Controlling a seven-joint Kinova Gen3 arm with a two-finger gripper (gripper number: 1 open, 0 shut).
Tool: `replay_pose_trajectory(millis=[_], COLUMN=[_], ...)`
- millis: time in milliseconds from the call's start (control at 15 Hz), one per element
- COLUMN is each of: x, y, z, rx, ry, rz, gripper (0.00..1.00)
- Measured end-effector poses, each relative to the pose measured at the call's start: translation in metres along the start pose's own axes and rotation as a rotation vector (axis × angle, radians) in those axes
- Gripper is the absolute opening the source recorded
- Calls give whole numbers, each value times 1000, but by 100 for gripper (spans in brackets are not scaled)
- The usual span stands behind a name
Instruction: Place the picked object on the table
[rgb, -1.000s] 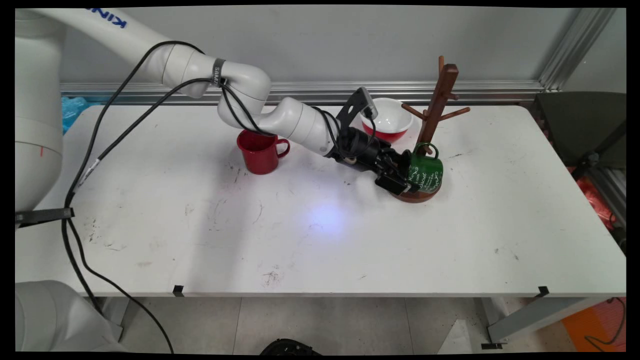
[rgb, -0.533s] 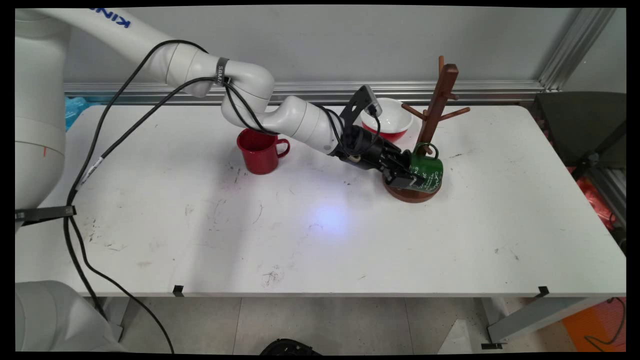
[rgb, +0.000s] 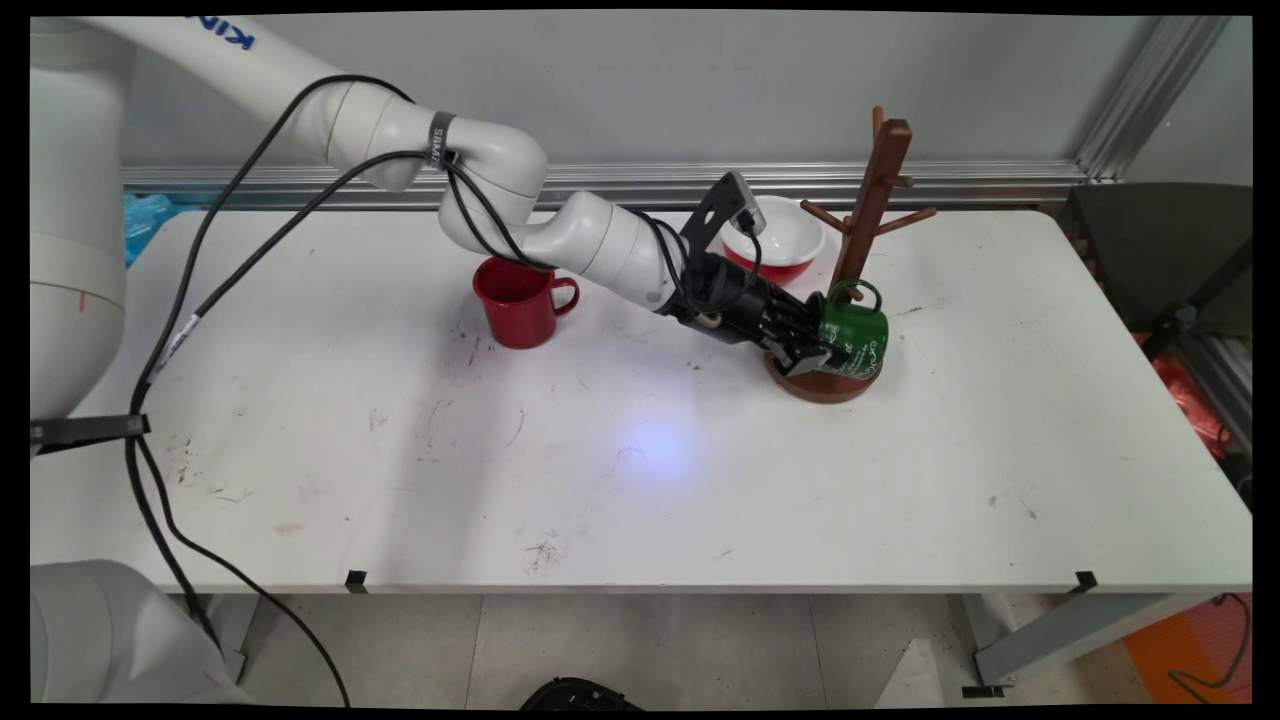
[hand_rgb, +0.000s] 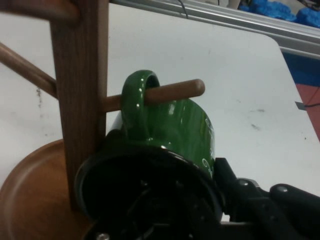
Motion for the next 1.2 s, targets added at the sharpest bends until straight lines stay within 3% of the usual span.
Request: replay_pose_trajectory(millis=[1200], x=[30], y=[45], z=[-49], rx=[-42], ry=[-17], rz=[-26], gripper=[0])
